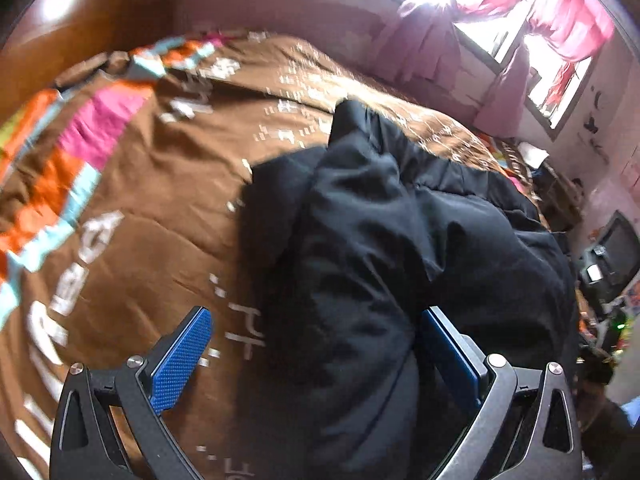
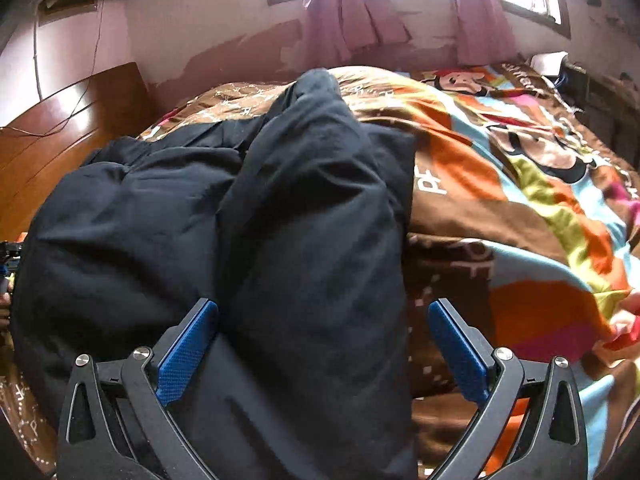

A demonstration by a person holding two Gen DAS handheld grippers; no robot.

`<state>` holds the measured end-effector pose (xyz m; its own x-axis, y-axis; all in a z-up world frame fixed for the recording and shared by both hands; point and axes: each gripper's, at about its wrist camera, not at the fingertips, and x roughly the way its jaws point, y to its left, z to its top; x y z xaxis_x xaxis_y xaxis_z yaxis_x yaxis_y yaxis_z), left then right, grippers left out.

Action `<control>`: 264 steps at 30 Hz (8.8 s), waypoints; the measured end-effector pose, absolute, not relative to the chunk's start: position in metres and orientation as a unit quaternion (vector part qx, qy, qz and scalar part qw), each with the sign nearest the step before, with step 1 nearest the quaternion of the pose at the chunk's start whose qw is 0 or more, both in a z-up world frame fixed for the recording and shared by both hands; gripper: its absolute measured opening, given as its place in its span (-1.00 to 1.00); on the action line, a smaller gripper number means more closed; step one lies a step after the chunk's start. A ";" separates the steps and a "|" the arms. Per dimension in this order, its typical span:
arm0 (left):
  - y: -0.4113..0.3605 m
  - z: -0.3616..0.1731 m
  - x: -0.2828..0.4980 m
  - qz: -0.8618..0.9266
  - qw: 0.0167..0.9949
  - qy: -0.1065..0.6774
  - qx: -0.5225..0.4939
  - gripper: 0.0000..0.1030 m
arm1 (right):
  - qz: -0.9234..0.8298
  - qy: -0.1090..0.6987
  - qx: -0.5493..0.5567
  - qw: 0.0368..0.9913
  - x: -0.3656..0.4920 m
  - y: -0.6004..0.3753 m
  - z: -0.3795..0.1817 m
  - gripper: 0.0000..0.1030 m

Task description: Fold large clothes

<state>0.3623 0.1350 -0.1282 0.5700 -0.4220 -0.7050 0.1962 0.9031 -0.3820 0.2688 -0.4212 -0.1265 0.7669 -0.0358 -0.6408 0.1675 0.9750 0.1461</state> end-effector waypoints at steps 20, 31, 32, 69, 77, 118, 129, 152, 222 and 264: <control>0.119 -0.139 0.361 -0.215 0.829 0.489 -0.167 0.80 | 0.032 0.371 0.233 0.898 0.269 -0.432 -0.138 0.39; 0.101 -0.092 0.336 -0.158 0.858 0.472 -0.132 -0.52 | 0.034 0.339 0.234 0.911 0.253 -0.425 -0.105 -0.67; 0.096 -0.084 0.332 -0.152 0.863 0.466 -0.119 -0.55 | 0.034 0.332 0.226 0.915 0.251 -0.422 -0.096 -0.70; 0.000 -0.058 0.436 -0.100 0.913 0.394 -0.039 -0.28 | -0.101 0.262 0.124 0.952 0.353 -0.471 -0.028 -0.05; 0.010 -0.052 0.425 -0.063 0.917 0.391 -0.055 0.57 | -0.161 0.224 0.077 0.958 0.335 -0.466 -0.006 0.84; 0.001 0.093 0.178 -0.114 0.980 0.161 -0.021 1.00 | -0.071 0.083 0.024 0.994 0.133 -0.350 0.108 0.97; 0.009 0.089 0.118 -0.123 0.979 0.163 -0.025 1.00 | -0.052 0.068 0.060 0.995 0.073 -0.324 0.106 0.97; 0.017 0.033 0.046 -0.095 0.976 0.195 -0.002 1.00 | -0.044 0.084 0.041 0.995 0.003 -0.289 0.061 0.97; 0.025 -0.061 0.033 -0.054 0.979 0.195 0.010 1.00 | -0.071 0.185 0.019 0.980 0.024 -0.272 -0.036 0.97; 0.024 -0.061 0.030 -0.052 0.980 0.194 0.011 1.00 | -0.085 0.181 0.027 0.979 0.021 -0.268 -0.038 0.97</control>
<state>0.0299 0.0236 -0.0610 0.9197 -0.0976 -0.3804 0.1063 0.9943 0.0017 0.0209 -0.2677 -0.0377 0.9195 -0.1575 -0.3601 0.1772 0.9839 0.0224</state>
